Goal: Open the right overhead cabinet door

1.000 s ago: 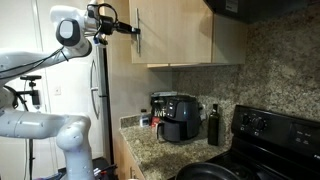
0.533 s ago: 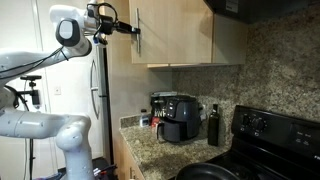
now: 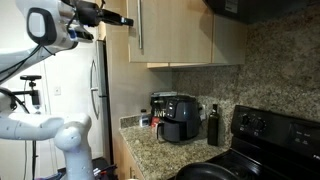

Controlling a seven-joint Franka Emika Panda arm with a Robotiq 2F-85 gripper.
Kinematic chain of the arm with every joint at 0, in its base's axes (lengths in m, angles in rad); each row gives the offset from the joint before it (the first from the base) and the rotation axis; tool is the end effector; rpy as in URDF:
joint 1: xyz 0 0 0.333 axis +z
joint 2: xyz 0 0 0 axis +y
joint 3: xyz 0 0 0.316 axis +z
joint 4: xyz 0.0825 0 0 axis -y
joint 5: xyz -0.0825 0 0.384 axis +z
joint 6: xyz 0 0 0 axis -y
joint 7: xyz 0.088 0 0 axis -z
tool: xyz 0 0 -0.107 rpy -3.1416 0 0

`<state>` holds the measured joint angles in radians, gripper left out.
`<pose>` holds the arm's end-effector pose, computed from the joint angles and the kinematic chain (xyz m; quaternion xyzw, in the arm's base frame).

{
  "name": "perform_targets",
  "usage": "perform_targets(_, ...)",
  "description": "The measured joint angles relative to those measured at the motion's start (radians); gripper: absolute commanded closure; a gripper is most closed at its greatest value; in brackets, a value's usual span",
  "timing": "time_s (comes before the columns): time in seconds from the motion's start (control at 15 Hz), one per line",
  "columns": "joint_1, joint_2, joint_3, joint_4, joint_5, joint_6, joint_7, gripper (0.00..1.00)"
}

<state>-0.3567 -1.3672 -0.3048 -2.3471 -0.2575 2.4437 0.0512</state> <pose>0.0316 -0.1762 0.8130 0.7122 -0.2528 0.6407 0.1354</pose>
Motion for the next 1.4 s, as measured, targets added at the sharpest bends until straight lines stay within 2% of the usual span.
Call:
perform_targets(0.13,-0.055,-0.009,-0.090,0.035,-0.030,-0.039,-0.032,0.85)
perform_targets(0.27,-0.066,-0.010,-0.116,0.052,-0.035,-0.052,-0.045,0.86)
perform_targets(0.33,-0.066,-0.010,-0.112,0.052,-0.035,-0.053,-0.045,0.61)
perform_targets(0.47,-0.060,-0.010,-0.110,0.054,-0.009,-0.106,-0.044,0.56)
perform_targets(0.6,-0.053,-0.010,-0.119,0.064,0.007,-0.170,-0.038,0.42)
perform_targets(0.8,-0.053,-0.017,-0.141,0.108,0.017,-0.204,-0.020,0.20)
perform_targets(1.0,-0.041,-0.051,-0.137,0.164,0.057,-0.411,-0.040,0.02)
perform_targets(1.2,0.029,-0.114,-0.109,0.212,0.118,-0.573,-0.063,0.00)
perform_targets(1.4,0.098,-0.133,-0.060,0.289,0.232,-0.689,-0.078,0.00)
